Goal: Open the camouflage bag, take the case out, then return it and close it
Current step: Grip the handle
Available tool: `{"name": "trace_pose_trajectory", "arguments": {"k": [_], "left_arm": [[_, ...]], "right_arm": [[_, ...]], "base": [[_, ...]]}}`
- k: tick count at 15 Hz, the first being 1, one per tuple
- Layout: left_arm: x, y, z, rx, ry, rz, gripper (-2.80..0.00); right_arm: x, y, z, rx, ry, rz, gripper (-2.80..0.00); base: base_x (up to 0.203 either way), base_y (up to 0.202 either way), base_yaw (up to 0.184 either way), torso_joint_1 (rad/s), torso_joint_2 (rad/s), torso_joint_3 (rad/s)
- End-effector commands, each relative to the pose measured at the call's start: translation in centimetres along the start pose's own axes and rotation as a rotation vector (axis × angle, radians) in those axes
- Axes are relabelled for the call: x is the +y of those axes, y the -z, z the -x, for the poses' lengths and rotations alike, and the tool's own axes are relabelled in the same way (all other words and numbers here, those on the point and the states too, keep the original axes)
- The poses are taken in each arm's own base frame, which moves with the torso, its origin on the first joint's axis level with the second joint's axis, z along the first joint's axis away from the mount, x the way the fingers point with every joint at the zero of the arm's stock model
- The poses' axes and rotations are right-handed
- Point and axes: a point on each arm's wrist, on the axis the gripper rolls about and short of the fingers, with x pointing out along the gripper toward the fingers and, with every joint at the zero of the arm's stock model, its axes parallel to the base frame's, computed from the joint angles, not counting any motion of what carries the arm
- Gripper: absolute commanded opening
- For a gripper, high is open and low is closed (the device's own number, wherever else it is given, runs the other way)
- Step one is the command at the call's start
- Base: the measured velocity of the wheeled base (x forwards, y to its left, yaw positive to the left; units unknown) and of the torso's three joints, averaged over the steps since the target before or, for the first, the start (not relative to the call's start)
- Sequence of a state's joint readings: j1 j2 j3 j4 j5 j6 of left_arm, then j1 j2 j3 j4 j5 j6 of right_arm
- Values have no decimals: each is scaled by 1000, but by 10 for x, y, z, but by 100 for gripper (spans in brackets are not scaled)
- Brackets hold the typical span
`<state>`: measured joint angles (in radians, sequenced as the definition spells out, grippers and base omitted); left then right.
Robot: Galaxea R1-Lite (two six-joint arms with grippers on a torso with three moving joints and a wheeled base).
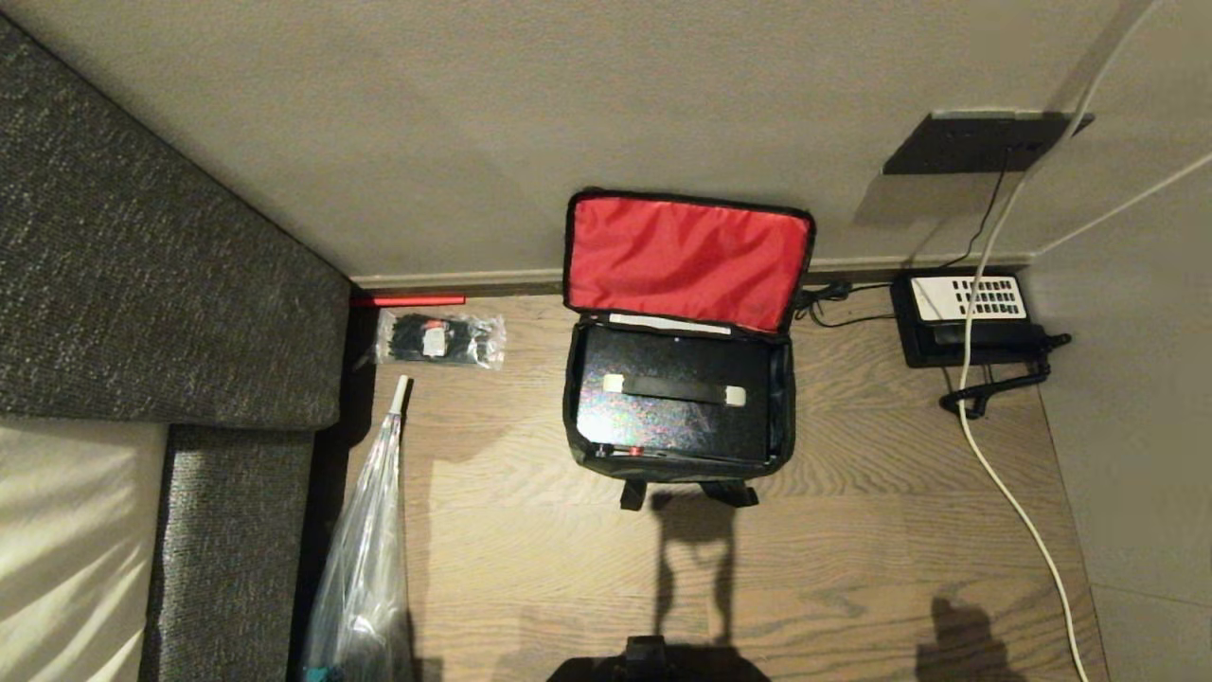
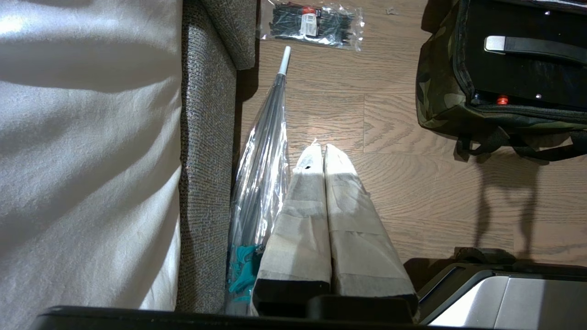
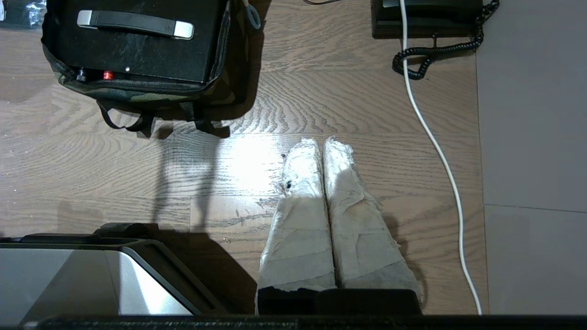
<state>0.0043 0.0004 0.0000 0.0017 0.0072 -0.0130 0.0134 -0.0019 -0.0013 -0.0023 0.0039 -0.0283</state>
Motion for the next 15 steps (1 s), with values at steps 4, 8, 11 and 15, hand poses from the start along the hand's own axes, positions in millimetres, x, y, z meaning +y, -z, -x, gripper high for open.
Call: {"name": "trace_pose_trajectory", "arguments": {"k": [4,8,11,15], "left_arm": [[0,1,0,1,-1,1,-280],[0,1,0,1,-1,1,-280],[0,1,0,1,-1,1,-280],[0,1,0,1,-1,1,-280]], "right_arm": [[0,0,0,-4,0,1,-280],[0,0,0,0,-5,11,-280],[0,0,0,-3,-18,77,-280],[-1,-42,17,-131,-6,20,-280]], "base": [[0,0,0,0,0,0],[0,0,0,0,0,0],[0,0,0,0,0,0],[0,0,0,0,0,0]]}}
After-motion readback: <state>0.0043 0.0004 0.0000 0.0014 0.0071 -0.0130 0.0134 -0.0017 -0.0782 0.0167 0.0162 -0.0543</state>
